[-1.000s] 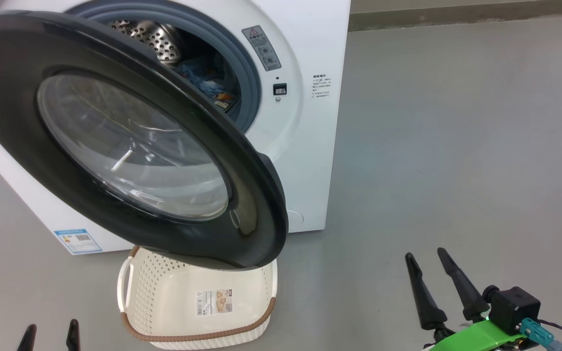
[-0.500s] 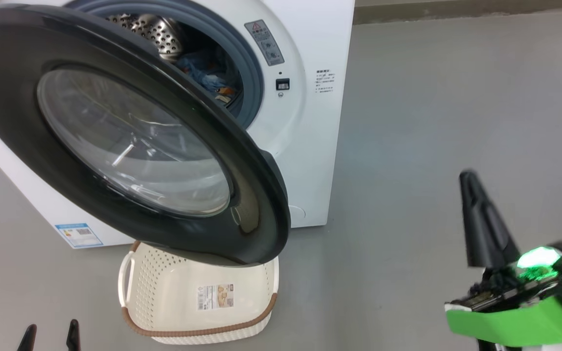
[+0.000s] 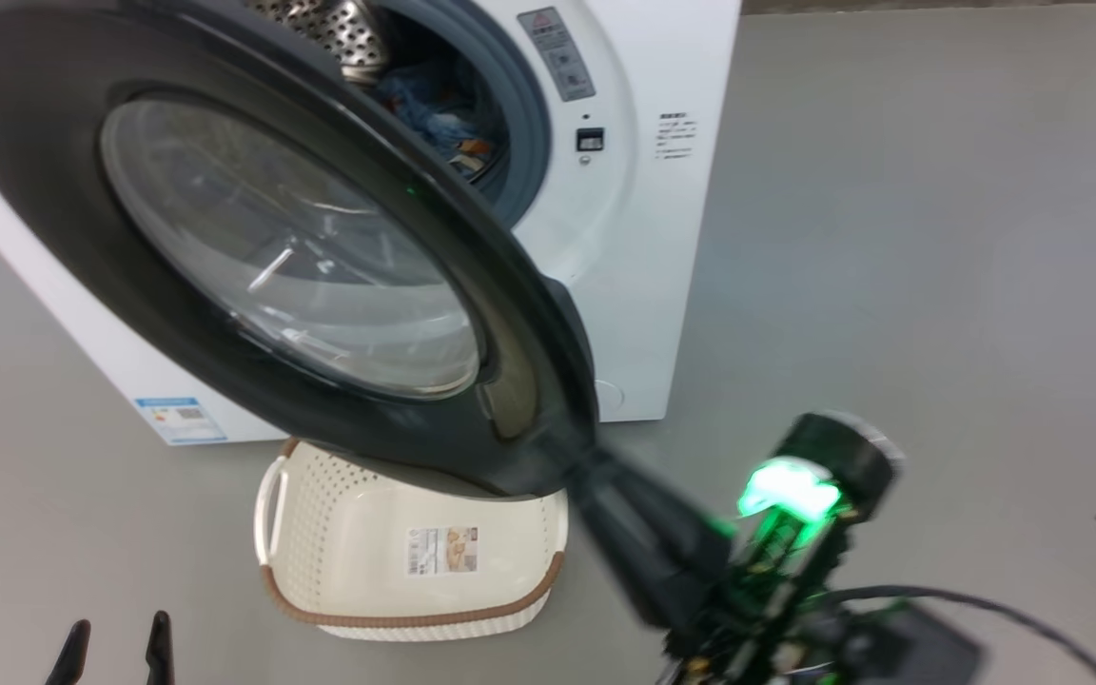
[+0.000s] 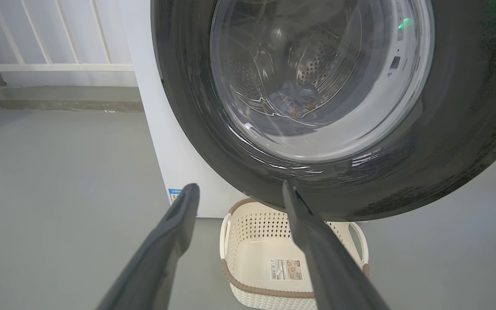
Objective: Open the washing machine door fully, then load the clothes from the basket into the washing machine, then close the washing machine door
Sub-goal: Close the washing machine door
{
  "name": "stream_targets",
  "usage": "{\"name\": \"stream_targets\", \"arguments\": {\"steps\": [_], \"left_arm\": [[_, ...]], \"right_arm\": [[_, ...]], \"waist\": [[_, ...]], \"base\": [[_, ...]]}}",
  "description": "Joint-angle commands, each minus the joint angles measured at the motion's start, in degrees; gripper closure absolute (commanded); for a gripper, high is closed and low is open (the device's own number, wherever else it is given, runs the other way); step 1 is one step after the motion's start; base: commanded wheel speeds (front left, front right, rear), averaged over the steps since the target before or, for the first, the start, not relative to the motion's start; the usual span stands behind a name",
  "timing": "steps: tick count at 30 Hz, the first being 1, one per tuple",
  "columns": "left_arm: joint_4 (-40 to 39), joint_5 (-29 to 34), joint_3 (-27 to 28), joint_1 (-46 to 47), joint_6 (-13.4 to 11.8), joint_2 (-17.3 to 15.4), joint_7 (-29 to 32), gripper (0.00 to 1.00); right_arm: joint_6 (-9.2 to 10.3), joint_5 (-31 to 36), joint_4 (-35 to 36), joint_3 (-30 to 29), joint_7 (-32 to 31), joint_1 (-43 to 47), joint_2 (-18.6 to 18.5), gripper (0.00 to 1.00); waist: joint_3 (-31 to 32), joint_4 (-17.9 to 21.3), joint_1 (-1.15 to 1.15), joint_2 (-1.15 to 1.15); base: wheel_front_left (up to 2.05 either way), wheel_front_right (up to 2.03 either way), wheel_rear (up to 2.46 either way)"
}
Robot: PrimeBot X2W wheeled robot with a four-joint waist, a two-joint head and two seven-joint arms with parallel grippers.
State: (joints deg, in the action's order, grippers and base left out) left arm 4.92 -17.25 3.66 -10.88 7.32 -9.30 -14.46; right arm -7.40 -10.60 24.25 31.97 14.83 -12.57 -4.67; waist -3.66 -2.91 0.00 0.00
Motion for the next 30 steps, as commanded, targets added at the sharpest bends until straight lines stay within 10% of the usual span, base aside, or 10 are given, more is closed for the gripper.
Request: {"name": "stream_targets", "arguments": {"steps": [1, 14, 30], "left_arm": [[-1.31, -0.48, 1.79, 2.85, 0.16, -1.06, -0.53, 0.00], [-1.67, -2.99, -0.92, 5.67, 0.16, -1.65, -0.53, 0.00], [-2.01, -7.67, -4.62, 12.24, 0.17, -4.30, -0.53, 0.00]], "right_arm": [[-0.09, -0.16, -0.46, 3.05, 0.17, -2.18, -0.23, 1.00], [-0.09, -5.40, -19.65, 12.05, 0.17, -6.16, -1.95, 1.00], [-0.09, 2.07, -26.12, -4.03, 0.17, -7.66, 1.77, 1.00]], "waist": [[-0.68, -1.28, 0.00, 0.00], [-5.21, -7.61, 0.00, 0.00], [-14.87, -10.96, 0.00, 0.00]], "base": [[0.00, 0.00, 0.00], [0.00, 0.00, 0.00], [0.00, 0.00, 0.00]]}}
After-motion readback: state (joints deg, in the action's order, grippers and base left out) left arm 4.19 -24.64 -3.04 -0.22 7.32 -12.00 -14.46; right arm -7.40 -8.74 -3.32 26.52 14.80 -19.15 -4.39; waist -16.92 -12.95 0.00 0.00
